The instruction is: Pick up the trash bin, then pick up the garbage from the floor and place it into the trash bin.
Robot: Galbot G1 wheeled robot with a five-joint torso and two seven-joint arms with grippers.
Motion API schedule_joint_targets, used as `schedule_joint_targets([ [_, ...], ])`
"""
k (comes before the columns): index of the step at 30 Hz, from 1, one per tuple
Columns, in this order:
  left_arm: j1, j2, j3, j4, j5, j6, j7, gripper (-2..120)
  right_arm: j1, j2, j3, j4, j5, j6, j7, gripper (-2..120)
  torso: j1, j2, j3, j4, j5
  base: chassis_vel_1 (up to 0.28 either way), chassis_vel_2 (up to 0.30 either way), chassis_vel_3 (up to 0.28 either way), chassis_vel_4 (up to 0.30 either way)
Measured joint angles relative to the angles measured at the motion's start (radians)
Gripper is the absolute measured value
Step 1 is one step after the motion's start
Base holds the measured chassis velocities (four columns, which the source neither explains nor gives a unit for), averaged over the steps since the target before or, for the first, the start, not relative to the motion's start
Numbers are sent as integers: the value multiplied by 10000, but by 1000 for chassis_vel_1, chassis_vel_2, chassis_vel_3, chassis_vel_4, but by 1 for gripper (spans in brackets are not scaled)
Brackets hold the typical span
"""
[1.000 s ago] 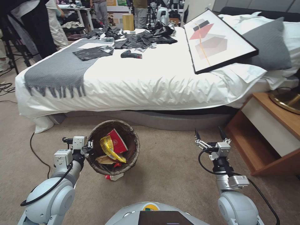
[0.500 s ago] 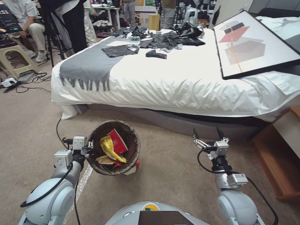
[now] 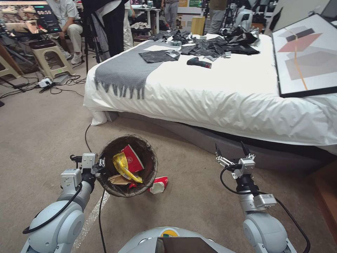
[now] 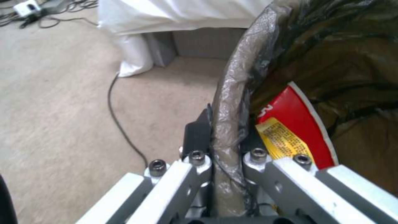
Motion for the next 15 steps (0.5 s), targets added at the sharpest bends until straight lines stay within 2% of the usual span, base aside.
schedule_joint_targets([
  [15, -20, 94, -78, -48, -77, -9, 10, 3, 143, 29, -283, 62, -117, -147, 86, 100, 0, 0, 0, 0, 0, 71, 84, 79, 74],
])
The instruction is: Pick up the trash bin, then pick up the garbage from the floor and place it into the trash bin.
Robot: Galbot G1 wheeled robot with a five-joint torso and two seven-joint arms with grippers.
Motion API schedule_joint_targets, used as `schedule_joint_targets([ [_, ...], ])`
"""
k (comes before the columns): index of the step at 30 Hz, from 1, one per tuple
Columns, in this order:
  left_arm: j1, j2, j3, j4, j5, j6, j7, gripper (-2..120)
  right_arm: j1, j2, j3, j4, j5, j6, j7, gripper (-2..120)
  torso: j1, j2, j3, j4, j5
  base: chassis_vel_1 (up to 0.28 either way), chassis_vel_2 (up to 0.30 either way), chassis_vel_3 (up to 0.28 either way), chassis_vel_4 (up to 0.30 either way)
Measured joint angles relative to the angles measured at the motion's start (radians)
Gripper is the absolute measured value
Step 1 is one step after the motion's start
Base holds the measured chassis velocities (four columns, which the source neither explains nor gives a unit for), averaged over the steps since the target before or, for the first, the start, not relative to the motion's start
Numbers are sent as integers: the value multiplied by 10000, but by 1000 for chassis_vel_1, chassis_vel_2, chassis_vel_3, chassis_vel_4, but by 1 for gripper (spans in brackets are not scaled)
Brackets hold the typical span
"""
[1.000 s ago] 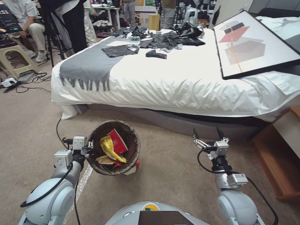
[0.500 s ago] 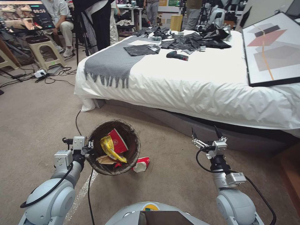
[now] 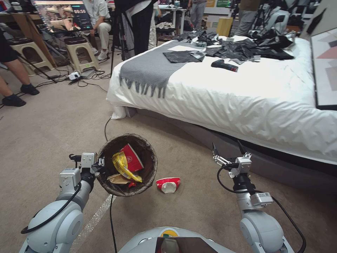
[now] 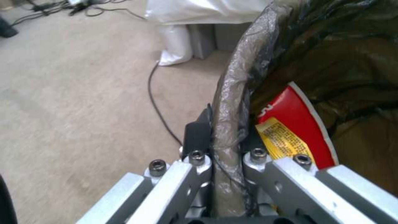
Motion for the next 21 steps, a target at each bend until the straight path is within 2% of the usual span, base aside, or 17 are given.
schedule_joint_targets([
  [21, -90, -3, -83, 7, -103, -14, -4, 3, 377, -164, -332, 31, 33, -343, 175, 100, 1, 0, 0, 1, -1, 82, 74, 74, 79],
])
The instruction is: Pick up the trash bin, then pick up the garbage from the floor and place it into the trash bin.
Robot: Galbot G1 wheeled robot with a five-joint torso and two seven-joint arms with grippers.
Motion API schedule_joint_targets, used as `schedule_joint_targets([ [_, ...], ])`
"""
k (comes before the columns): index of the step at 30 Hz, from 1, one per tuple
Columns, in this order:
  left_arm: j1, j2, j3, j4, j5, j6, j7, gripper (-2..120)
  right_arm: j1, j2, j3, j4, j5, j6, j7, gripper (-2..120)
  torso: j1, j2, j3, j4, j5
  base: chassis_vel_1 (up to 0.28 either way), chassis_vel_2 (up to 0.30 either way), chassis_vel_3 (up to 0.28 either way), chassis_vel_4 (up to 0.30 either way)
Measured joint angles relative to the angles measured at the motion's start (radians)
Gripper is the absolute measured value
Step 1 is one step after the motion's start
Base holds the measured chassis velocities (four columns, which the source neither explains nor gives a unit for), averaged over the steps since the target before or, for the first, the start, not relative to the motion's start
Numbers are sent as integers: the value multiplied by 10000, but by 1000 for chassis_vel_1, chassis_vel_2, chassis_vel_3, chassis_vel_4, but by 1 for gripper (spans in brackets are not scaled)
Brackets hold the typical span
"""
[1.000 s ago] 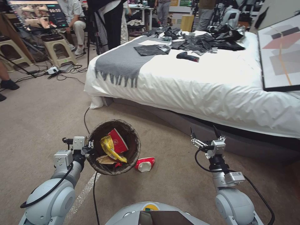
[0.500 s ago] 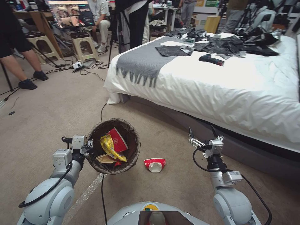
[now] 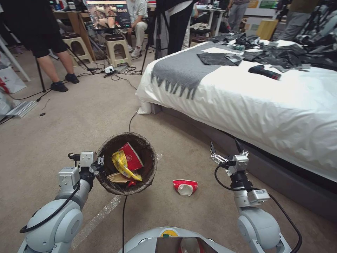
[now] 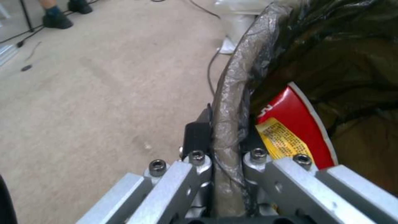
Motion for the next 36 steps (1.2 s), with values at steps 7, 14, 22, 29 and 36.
schedule_joint_targets([
  [7, -40, -46, -1, 52, -3, -6, -5, 3, 142, -276, -174, 24, 163, -204, 36, 100, 0, 0, 0, 1, 0, 71, 77, 76, 64],
  [14, -84, -61, -17, 105, 34, -111, -84, 3, 254, -712, -344, 97, 575, -758, -100, 100, -1, 0, 0, 2, 0, 46, 47, 49, 50],
  [22, -64, -107, -141, 112, -7, -155, -232, 3, 890, -2517, -688, -87, 1812, -2351, -551, 100, 0, 0, 0, 3, 1, 0, 0, 0, 0],
  [29, -13, -158, -338, 16, -142, -155, -346, 3, 1623, -3846, -1372, -524, 3160, -3556, -627, 100, 0, 0, 0, 1, 4, 0, 0, 0, 0],
  [36, 48, -154, -498, -108, -232, -133, -350, 3, 2231, -5048, -2234, -1319, 3925, -4092, -952, 100, 0, 0, 0, 1, 3, 0, 0, 0, 0],
])
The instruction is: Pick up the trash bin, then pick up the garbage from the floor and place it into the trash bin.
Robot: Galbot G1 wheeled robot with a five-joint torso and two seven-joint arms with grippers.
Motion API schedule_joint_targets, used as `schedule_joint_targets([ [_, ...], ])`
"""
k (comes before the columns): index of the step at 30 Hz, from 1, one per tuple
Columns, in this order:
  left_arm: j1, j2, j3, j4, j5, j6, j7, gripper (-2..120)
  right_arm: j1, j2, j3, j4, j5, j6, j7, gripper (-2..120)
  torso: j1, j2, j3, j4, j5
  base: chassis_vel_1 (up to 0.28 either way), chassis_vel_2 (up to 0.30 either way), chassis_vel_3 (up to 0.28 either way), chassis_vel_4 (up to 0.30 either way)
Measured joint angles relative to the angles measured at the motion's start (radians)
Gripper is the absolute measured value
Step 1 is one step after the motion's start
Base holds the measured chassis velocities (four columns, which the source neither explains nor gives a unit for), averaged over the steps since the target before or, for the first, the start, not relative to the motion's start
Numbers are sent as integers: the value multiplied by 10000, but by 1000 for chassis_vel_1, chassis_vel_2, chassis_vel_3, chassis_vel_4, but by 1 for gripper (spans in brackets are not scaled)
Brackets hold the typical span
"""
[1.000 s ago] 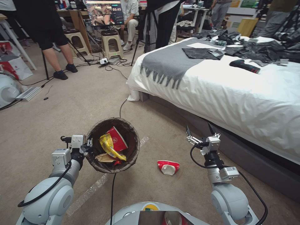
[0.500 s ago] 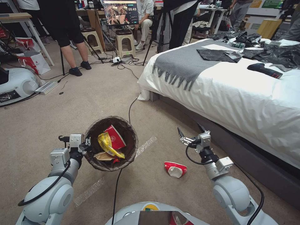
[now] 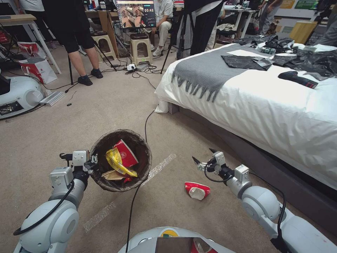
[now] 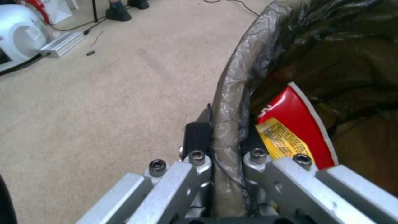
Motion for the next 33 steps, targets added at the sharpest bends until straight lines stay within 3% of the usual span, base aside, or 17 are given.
schedule_joint_targets([
  [7, 33, -1, -53, -82, -33, 24, -3, 3, 695, -807, -1259, -935, 229, -235, -485, 100, 0, 0, 0, 0, -1, 0, 0, 0, 0],
  [20, 4, 58, 90, -138, -51, 41, 0, 3, 1031, -972, -1986, -1753, 1031, -993, -961, 100, 0, 0, 0, -1, -3, 0, 0, 0, 0],
  [33, 8, 81, 250, -188, -50, 52, 10, 3, 1505, -599, -2826, -2676, 1300, -1440, -929, 100, 0, 0, 0, -1, -2, 0, 0, 0, 0],
])
